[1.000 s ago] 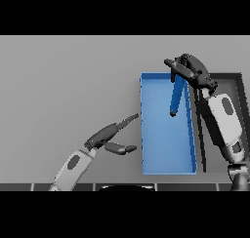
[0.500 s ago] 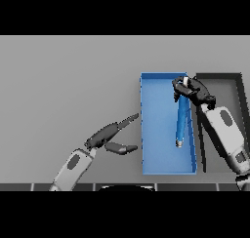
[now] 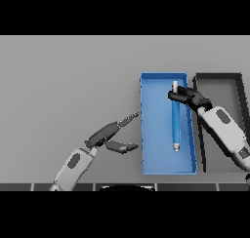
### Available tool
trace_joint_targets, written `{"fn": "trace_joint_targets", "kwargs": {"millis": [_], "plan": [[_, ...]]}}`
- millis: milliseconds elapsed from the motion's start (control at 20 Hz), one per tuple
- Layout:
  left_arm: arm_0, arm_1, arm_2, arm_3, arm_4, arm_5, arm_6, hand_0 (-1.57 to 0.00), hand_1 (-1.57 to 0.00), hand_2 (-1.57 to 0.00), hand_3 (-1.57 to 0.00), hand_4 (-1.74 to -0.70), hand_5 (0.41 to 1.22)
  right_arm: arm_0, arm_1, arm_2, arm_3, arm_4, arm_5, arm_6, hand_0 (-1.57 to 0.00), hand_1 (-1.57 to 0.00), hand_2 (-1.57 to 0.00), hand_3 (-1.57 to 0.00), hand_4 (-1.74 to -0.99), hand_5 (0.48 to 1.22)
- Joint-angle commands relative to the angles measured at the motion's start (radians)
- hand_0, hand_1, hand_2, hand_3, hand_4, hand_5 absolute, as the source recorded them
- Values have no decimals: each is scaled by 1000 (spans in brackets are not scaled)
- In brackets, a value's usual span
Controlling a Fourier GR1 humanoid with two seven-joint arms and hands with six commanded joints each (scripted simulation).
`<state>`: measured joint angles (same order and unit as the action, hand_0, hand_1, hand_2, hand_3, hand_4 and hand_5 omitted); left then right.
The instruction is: Pick up the blue pipe and place it into the blue bin.
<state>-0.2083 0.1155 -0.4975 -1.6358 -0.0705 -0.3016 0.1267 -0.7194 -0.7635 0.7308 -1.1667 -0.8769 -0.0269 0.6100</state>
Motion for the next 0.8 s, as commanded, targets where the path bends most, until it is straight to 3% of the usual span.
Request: {"fn": "trace_joint_targets", "kwargs": {"millis": [0,100,200,450,550,750], "plan": [[6,1,-3,-9,2,-1,-4,1,1,1,1,-878,486,-7,-2,7,4,11,11,-1,-107,-103,-99,-65,-1141,884],[8,6,0,-18,10,-6,-1,1,1,1,1,-878,480,-13,12,32,15,42,15,-9,-68,-66,-63,-41,-1131,829],[13,12,1,-15,11,-10,1,1,1,1,1,-881,476,-29,7,33,26,40,23,0,-377,-184,-82,-26,-1144,792],[16,-2,-6,-2,-5,4,2,1,1,1,1,-885,476,-10,11,23,17,11,43,-22,-123,-60,-26,-8,-1154,809],[26,6,-10,-25,-1,1,-7,1,1,1,1,-885,478,-5,3,25,9,19,42,-29,-212,-100,-24,-5,-1152,804],[51,2,-32,-64,-9,9,19,1,1,1,1,-885,480,-6,1,26,0,22,43,-34,-212,-100,-24,-5,-1152,798]]}}
